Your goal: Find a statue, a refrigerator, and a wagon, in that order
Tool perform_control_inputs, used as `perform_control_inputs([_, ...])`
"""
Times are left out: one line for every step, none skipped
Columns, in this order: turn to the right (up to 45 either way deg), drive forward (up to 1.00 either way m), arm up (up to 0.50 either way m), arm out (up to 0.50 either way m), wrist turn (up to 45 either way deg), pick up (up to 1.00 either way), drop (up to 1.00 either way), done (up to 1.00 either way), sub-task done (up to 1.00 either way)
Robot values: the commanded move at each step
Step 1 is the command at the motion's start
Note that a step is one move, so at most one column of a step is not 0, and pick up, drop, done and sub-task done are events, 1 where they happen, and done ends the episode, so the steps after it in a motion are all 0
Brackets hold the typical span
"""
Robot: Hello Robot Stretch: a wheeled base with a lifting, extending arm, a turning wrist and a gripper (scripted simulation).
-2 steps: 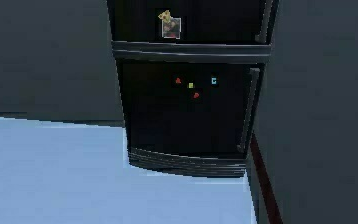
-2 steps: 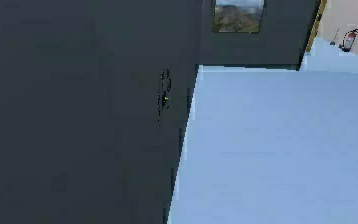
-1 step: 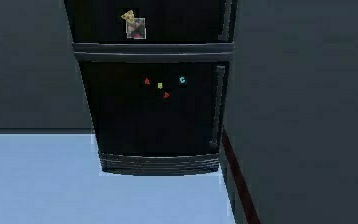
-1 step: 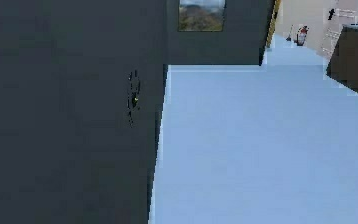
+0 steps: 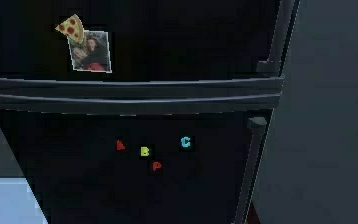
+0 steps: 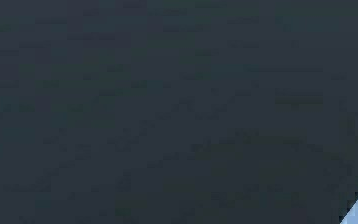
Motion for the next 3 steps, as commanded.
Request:
perform_control_inputs([0.0,0.0,0.0,0.0,0.0,0.0,0.0,0.0,1.0])
perform_control_inputs([-45.0,0.0,0.0,0.0,0.0,0.0,0.0,0.0,0.0])
perform_control_inputs([-45.0,0.0,0.0,0.0,0.0,0.0,0.0,0.0,0.0])
